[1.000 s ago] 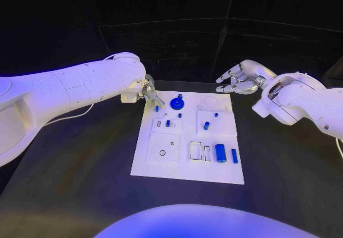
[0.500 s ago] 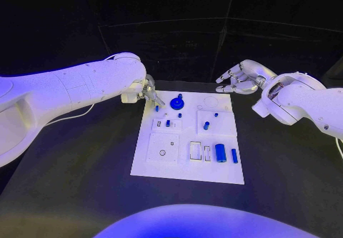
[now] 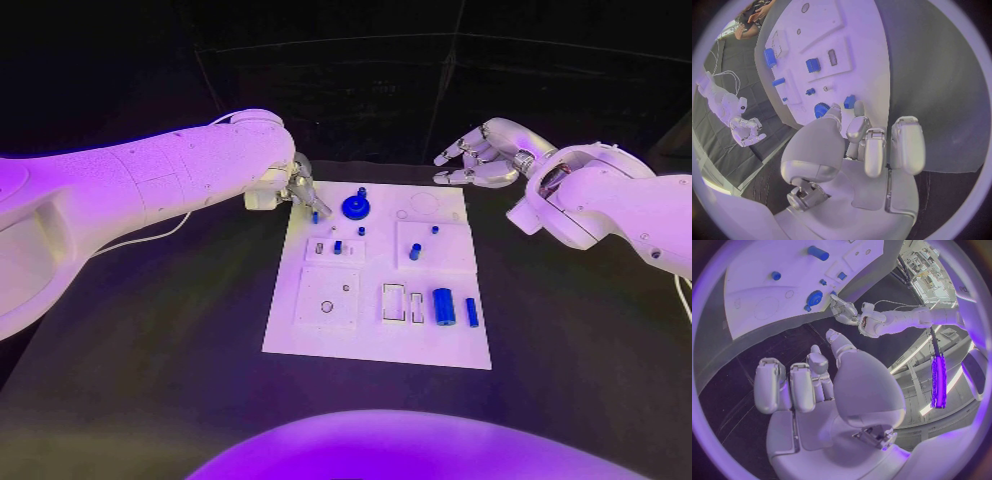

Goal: Assemble the parts on the task board

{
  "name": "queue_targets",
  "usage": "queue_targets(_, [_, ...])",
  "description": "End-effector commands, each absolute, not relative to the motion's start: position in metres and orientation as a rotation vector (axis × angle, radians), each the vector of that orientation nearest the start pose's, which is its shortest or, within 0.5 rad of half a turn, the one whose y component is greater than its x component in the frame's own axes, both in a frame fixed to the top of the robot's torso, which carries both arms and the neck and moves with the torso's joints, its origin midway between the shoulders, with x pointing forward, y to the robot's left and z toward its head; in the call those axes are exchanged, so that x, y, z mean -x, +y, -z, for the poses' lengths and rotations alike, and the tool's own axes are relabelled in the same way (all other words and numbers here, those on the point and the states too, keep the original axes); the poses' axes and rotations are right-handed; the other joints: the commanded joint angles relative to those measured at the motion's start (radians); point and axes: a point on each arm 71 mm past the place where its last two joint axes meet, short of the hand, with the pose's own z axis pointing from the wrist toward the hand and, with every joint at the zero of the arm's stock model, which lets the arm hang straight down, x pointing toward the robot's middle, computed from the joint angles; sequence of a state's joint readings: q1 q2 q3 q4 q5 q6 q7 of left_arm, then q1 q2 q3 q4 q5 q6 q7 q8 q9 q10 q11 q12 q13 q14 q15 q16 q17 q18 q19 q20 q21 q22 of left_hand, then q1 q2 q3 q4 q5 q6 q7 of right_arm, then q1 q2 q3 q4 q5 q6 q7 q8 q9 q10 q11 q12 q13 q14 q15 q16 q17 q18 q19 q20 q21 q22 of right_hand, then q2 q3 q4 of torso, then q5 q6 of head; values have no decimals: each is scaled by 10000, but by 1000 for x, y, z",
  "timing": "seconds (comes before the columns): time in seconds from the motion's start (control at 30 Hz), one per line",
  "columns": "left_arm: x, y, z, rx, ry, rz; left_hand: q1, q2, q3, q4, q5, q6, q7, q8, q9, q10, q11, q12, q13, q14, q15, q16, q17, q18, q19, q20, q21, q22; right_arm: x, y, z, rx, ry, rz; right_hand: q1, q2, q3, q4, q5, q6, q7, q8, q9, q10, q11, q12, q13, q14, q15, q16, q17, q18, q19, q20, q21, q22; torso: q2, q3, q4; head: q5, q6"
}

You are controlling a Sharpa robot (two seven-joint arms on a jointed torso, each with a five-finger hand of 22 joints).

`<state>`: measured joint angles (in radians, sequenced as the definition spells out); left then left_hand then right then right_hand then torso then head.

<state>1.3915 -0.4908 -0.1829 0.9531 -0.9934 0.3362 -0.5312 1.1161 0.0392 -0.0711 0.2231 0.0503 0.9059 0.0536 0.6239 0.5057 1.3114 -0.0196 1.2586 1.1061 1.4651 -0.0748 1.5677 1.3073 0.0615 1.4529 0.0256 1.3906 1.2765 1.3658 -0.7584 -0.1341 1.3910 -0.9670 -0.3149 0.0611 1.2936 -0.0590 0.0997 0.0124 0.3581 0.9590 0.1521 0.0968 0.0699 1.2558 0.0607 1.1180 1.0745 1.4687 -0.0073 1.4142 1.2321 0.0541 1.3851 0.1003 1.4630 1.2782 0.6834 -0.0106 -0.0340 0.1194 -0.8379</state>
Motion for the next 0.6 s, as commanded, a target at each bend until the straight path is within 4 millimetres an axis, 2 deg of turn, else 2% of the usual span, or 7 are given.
queue_targets(0.03, [-580,213,196,2069,23809,1264,105,-14,-9,-70,-29,74,-19,-31,-18,77,-2,25,-7,1057,-63,31,2635,1,67,16,34,9,-526,-195,140,-1351,16534,-9162,-103,24,-38,15,56,65,-23,59,-16,-31,3,-46,-13,366,-60,-45,16,97,-70,-14,-68,-3,-5,6,7,-3,-9])
queue_targets(0.6, [-579,211,196,2152,23781,1444,416,143,67,-250,-30,117,-24,-25,-52,91,-5,34,3,1057,-62,31,2635,0,68,19,37,25,-527,-195,140,-1351,16544,-9149,-103,24,-38,15,56,65,-23,59,-16,-31,3,-46,-13,366,-60,-45,16,97,-70,-14,-68,-3,-9,6,3,-5,-37])
